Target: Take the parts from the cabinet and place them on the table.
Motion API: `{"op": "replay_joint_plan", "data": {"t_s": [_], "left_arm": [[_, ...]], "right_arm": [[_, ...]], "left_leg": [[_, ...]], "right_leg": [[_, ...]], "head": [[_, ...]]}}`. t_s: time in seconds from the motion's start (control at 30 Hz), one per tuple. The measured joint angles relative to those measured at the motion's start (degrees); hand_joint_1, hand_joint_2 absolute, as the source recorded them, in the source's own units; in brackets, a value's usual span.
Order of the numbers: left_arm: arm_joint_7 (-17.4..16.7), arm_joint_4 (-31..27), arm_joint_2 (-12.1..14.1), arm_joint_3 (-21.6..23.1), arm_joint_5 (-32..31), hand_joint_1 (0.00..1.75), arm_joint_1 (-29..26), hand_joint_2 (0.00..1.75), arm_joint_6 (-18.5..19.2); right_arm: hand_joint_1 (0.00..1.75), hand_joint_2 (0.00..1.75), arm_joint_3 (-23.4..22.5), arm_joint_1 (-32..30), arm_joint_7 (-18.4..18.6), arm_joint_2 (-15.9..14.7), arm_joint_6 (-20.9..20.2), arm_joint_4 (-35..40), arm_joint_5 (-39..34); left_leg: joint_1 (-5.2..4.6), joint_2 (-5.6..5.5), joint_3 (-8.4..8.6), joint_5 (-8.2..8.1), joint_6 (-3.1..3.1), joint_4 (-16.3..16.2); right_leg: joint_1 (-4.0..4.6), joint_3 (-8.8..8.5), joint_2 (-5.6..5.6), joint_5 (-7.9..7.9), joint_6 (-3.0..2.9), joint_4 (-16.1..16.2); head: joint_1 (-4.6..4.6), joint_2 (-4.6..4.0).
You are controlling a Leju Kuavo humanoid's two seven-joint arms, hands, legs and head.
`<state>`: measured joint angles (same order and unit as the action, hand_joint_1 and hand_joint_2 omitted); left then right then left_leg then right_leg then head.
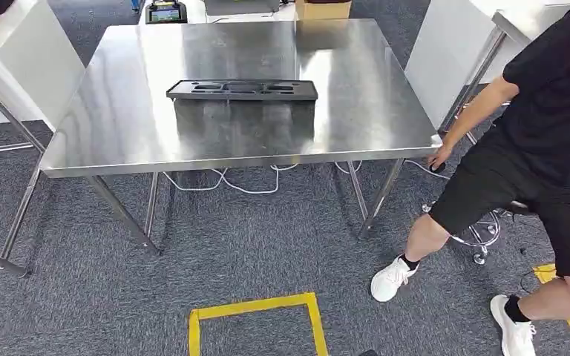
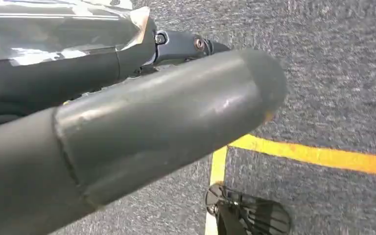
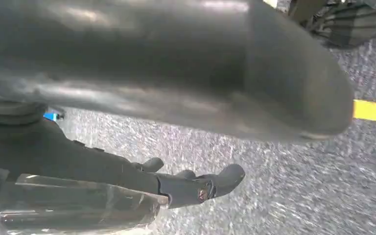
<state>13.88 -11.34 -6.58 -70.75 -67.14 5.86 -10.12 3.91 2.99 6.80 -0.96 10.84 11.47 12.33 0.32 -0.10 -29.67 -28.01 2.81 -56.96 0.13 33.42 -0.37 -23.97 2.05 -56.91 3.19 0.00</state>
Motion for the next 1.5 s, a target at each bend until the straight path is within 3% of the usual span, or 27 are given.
{"op": "replay_joint_plan", "data": {"t_s": [0.03,0.07,0.13,0.2,0.23,0.3,0.33,0.37,0.4,0.47,0.53,0.57,0.63,0.7,0.77,0.83,0.87,1.0,1.03,1.1,1.17,1.2,1.23,1.3,1.37,1.4,1.5], "left_arm": [[0.0,0.02,-0.22,0.0,0.0,0.0,0.06,0.0,0.0],[0.0,0.02,-0.22,0.09,0.0,0.0,0.07,0.0,0.02],[-0.07,0.02,-0.22,0.26,-0.15,0.0,0.0,0.0,0.2],[-0.26,0.02,-0.22,0.39,-0.63,0.0,-0.06,0.0,0.33],[-0.31,0.02,-0.28,0.5,-0.72,0.0,-0.08,0.0,0.35],[-0.31,0.02,-0.41,0.7,-0.96,0.0,-0.07,0.0,0.35],[-0.28,0.02,-0.44,0.79,-1.05,0.0,-0.04,0.0,0.33],[-0.24,0.02,-0.41,0.83,-1.2,0.0,-0.03,0.0,0.33],[-0.15,0.02,-0.44,0.9,-1.4,0.0,-0.01,0.0,0.35],[0.15,0.02,-0.41,1.47,-2.1,0.0,-0.04,0.0,0.46],[0.28,0.02,-0.28,1.77,-2.64,0.0,-0.25,0.0,0.52],[0.31,0.02,-0.31,1.95,-3.06,0.0,-0.3,0.0,0.55],[0.35,0.02,-0.3,2.51,-3.56,0.0,-0.31,0.0,0.55],[0.35,0.02,-0.13,2.93,-3.67,0.0,-0.32,0.0,0.57],[0.28,0.02,-0.06,3.12,-3.67,0.0,-0.32,0.0,0.61],[0.13,0.02,-0.02,3.17,-3.58,0.0,-0.28,0.0,0.59],[0.04,0.02,0.0,3.17,-3.45,0.0,-0.22,0.0,0.57],[-0.18,0.02,-0.02,3.19,-3.06,0.0,-0.22,0.0,0.5],[-0.18,0.02,-0.11,3.19,-3.06,0.0,-0.2,0.0,0.5],[-0.13,0.02,-0.22,3.21,-3.08,0.0,-0.11,0.0,0.5],[-0.05,0.02,-0.24,3.19,-3.06,0.0,-0.13,0.0,0.5],[-0.04,0.02,-0.24,3.19,-3.06,0.0,-0.13,0.0,0.5],[-0.02,0.02,-0.24,3.19,-3.06,0.0,-0.14,0.0,0.5],[-0.02,0.02,-0.41,3.21,-3.08,0.0,-0.14,0.0,0.52],[-0.02,0.02,-0.5,3.21,-3.08,0.0,-0.12,0.0,0.55],[-0.02,0.02,-0.48,3.21,-3.08,0.0,-0.11,0.0,0.55],[-0.07,0.02,-0.5,3.23,-3.1,0.0,-0.12,0.0,0.52]], "right_arm": [[0.0,0.0,-0.22,0.06,0.09,-0.24,0.0,-0.33,-0.04],[0.0,0.0,-0.31,0.01,0.24,-0.15,-0.04,-0.37,-0.13],[0.0,0.0,-0.76,0.04,1.28,-0.15,-0.48,-0.54,-0.76],[0.0,0.0,-1.05,-0.04,2.01,-0.02,-1.14,-0.7,-0.94],[0.0,0.0,-1.07,-0.09,2.1,0.09,-1.35,-0.72,-0.81],[0.0,0.0,-1.07,0.01,2.38,0.42,-0.71,-0.74,0.52],[0.0,0.0,-1.05,0.17,2.58,0.68,0.51,-0.74,1.67],[0.0,0.0,-0.96,0.39,2.56,0.98,1.78,-0.74,2.55],[0.0,0.0,-0.89,0.34,2.36,1.07,2.47,-0.74,2.89],[0.0,0.0,-0.9,0.29,1.44,1.27,2.38,-0.74,2.84],[0.0,0.0,-0.9,0.28,0.94,1.44,2.05,-0.81,2.56],[0.0,0.0,-0.9,0.3,0.85,1.42,1.86,-0.81,2.32],[0.0,0.0,-0.9,0.23,0.72,1.38,1.9,-0.83,1.77],[0.0,0.0,-0.92,0.17,0.85,1.53,3.33,-0.85,2.03],[0.0,0.0,-0.92,0.1,1.25,1.68,5.5,-0.92,2.88],[0.0,0.0,-0.92,0.12,0.73,1.84,7.51,-0.92,3.4],[0.0,0.0,-0.92,0.17,0.37,1.95,8.27,-0.92,3.78],[0.0,0.0,-0.9,0.31,-0.35,2.25,7.17,-0.94,4.35],[0.0,0.0,-0.9,0.31,-0.35,2.23,6.67,-0.96,4.37],[0.0,0.0,-0.9,0.27,-0.31,2.34,5.81,-0.98,4.22],[0.0,0.0,-0.9,0.26,-0.28,2.36,5.35,-1.03,4.11],[0.0,0.0,-0.9,0.23,-0.26,2.36,5.29,-1.05,4.07],[0.0,0.0,-0.9,0.22,-0.26,2.34,5.14,-1.09,4.07],[0.0,0.0,-0.9,0.26,-0.24,2.23,4.9,-1.09,4.09],[0.0,0.0,-0.9,0.4,-0.24,2.21,4.9,-1.09,4.15],[0.0,0.0,-0.9,0.57,-0.24,2.23,4.9,-1.09,4.15],[0.0,0.0,-0.9,0.42,-0.15,2.21,4.9,-1.09,4.24]], "left_leg": [[0.19,0.45,-0.29,0.7,0.28,0.33],[0.21,0.4,-0.97,1.24,0.97,0.41],[0.17,0.47,-2.3,2.17,1.2,0.39],[0.16,0.56,-3.68,3.14,1.01,0.33],[0.19,0.56,-4.28,3.57,0.84,0.29],[0.32,0.56,-5.23,4.37,0.28,0.25],[0.31,0.55,-5.5,4.74,-0.09,0.17],[0.0,0.55,-5.95,5.03,-0.55,-0.04],[-0.02,0.63,-5.99,5.62,-1.01,0.06],[0.0,0.53,-6.04,6.1,-1.43,0.03],[0.5,0.33,-6.56,5.21,-2.08,-0.6],[0.64,0.29,-7.16,2.35,-2.27,-2.37],[0.77,0.14,-9.76,-4.53,-2.7,-10.96],[0.84,0.15,-11.1,-6.63,-3.04,-17.5],[0.88,0.19,-7.92,-3.96,-2.94,-14.56],[0.94,0.13,-1.14,-0.25,-2.47,-4.28],[0.8,-0.1,0.84,-1.4,-2.1,-1.45],[0.28,-0.07,0.17,-0.92,-1.65,-0.47],[0.89,0.1,0.09,-0.26,-0.74,0.48],[0.71,0.36,-0.58,0.54,0.29,0.66],[0.48,0.57,-1.49,1.18,0.55,0.64],[0.47,0.61,-1.99,1.56,0.48,0.59],[0.47,0.64,-2.37,1.88,0.35,0.58],[0.53,0.64,-3.04,2.44,-0.02,0.5],[0.54,0.63,-3.52,2.8,-0.55,0.04],[0.27,0.62,-3.97,2.97,-0.93,-0.13],[0.32,0.53,-4.05,3.85,-2.0,-0.19]], "right_leg": [[-0.41,0.69,-0.01,-1.13,-0.03,-1.25],[-0.44,1.96,0.13,-3.95,-0.61,-3.96],[-0.78,4.99,0.2,-9.41,-1.26,-12.53],[-0.93,5.8,0.2,-11.37,-0.52,-17.91],[-1.11,4.15,0.2,-10.64,0.19,-16.61],[-1.43,-2.27,0.18,-7.69,1.54,-7.71],[-1.75,-6.18,0.17,-6.89,1.77,-1.98],[-1.48,-9.14,0.3,-7.48,1.45,2.3],[-0.86,-8.42,0.85,-6.96,0.78,1.8],[-0.75,-7.43,0.8,-6.88,0.41,1.97],[-2.1,-7.09,0.55,-6.06,-1.03,2.14],[-1.85,-6.73,0.45,-5.63,-1.92,2.14],[-1.42,-5.84,0.19,-4.92,-2.97,2.08],[-1.13,-5.37,0.11,-4.31,-2.96,1.93],[-1.09,-4.63,0.16,-3.95,-2.62,1.55],[-1.09,-4.22,0.2,-3.94,-2.51,0.89],[-0.83,-3.74,0.18,-3.89,-2.4,0.66],[-0.66,-2.96,0.2,-2.94,-0.92,0.56],[-0.36,-2.61,0.19,-3.4,-0.58,0.15],[-0.65,-0.28,0.25,-7.28,-1.25,-4.66],[-0.92,3.22,0.25,-11.59,-1.61,-13.81],[-0.98,4.27,0.24,-12.64,-1.28,-17.29],[-1.08,3.93,0.24,-12.34,-0.76,-17.5],[-1.33,-0.93,0.22,-9.06,0.72,-10.12],[-1.79,-7.37,0.2,-6.72,1.35,0.62],[-1.27,-8.41,0.57,-6.95,0.77,1.92],[-0.74,-6.63,0.79,-6.5,-0.02,1.36]], "head": [[-0.15,0.02],[0.09,0.0],[0.24,0.02],[0.31,0.02],[0.3,0.02],[0.39,0.02],[0.39,0.02],[0.57,0.02],[0.26,0.02],[0.2,0.02],[0.04,0.02],[-0.05,0.02],[-0.13,0.02],[-0.15,0.02],[-0.15,0.02],[-0.15,0.02],[-0.13,0.02],[-0.09,0.02],[-0.04,0.02],[0.22,0.02],[0.22,0.02],[0.26,0.02],[0.24,0.02],[0.26,0.02],[0.28,0.02],[0.35,0.02],[0.2,0.02]]}}
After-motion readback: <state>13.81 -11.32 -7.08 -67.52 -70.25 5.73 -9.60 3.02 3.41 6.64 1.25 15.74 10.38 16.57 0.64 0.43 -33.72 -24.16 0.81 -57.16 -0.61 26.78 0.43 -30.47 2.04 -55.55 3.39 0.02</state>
